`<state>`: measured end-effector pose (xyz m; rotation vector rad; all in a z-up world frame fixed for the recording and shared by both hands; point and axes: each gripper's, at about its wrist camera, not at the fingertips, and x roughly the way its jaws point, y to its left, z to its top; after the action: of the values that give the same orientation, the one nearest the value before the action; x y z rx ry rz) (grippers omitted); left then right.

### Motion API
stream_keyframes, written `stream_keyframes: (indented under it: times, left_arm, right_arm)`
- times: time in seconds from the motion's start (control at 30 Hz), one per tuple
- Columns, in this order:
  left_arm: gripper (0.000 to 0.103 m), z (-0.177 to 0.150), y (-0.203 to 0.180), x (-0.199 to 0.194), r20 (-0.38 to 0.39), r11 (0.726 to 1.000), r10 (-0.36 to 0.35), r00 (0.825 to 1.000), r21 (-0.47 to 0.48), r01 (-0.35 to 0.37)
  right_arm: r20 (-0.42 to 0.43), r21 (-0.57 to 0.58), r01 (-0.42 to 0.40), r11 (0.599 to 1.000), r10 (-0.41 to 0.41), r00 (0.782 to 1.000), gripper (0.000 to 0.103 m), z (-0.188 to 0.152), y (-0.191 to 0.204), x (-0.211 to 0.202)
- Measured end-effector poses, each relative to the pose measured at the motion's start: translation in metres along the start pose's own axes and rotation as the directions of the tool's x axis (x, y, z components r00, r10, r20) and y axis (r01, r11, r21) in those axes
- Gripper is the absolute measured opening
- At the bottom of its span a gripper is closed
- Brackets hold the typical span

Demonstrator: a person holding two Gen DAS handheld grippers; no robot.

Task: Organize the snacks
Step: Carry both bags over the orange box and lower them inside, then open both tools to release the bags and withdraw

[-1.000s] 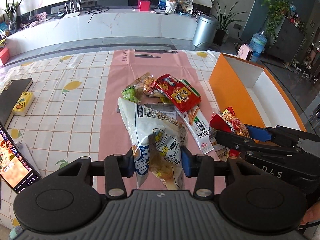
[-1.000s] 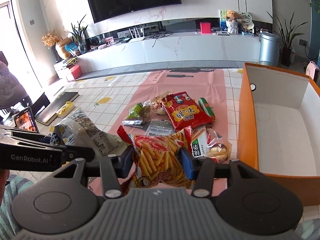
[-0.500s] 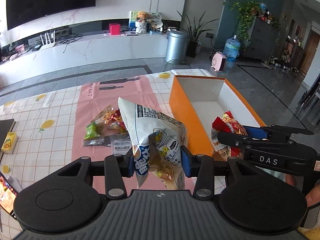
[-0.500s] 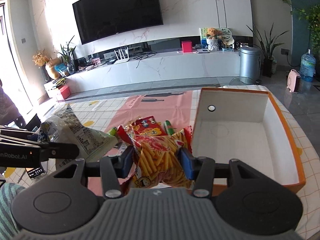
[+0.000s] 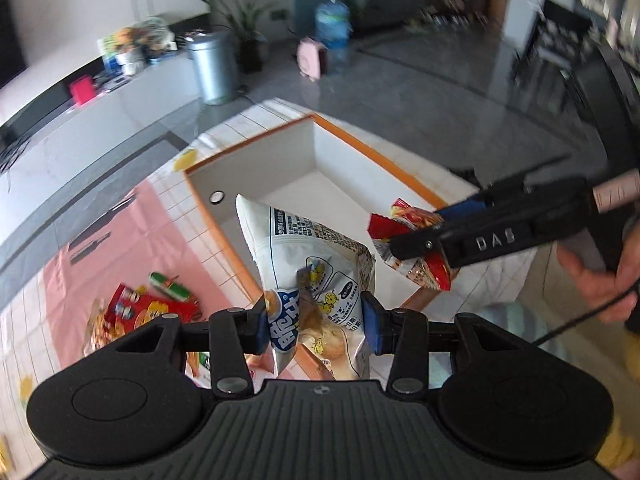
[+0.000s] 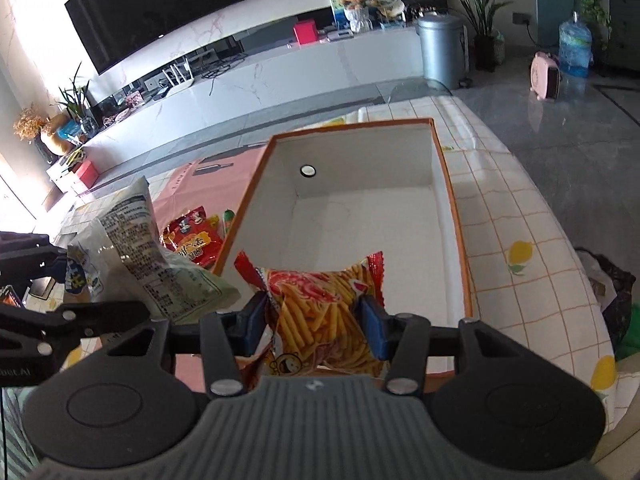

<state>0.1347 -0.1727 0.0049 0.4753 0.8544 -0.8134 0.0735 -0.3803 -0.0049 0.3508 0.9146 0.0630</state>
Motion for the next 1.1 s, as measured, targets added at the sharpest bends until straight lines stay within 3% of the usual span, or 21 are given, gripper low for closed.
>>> stream_keyframes:
  times: [0.2, 0.37, 0.47, 0.73, 0.9, 1.1]
  left_arm:
    - [0.05, 0.023, 0.002, 0.051, -0.169, 0.988, -0.037, 0.985, 0.141, 0.062]
    - [0.05, 0.033, 0.005, 0.088, -0.321, 0.969, -0.104, 0.941, 0.178, 0.168]
    - [0.05, 0.033, 0.007, 0.108, -0.39, 0.969, -0.097, 0.916, 0.174, 0.176]
    - [0.051, 0.03, 0.006, 0.144, -0.483, 0.956, -0.098, 0.87, 0.198, 0.218]
    - [0.053, 0.024, 0.001, 0.153, -0.496, 0.951, -0.081, 0.864, 0.22, 0.216]
    - [0.067, 0.023, -0.007, 0.148, -0.476, 0.953, -0.048, 0.878, 0.24, 0.183]
  right_arm:
    - [-0.1, 0.056, 0.007, 0.998, -0.002, 0.995, 0.048, 0.018, -0.023, 0.032]
    - [-0.173, 0.09, 0.019, 0.996, -0.004, 0.985, 0.048, 0.021, -0.027, 0.057]
    - [-0.22, 0.093, 0.05, 0.994, -0.028, 0.975, 0.049, 0.022, -0.028, 0.074]
    - [-0.315, 0.08, 0.116, 0.99, -0.085, 0.945, 0.049, 0.018, -0.024, 0.106]
    - [-0.35, 0.078, 0.142, 0.987, -0.106, 0.931, 0.05, 0.015, -0.026, 0.118]
    - [-0.359, 0.078, 0.154, 0.985, -0.116, 0.926, 0.053, 0.013, -0.024, 0.122]
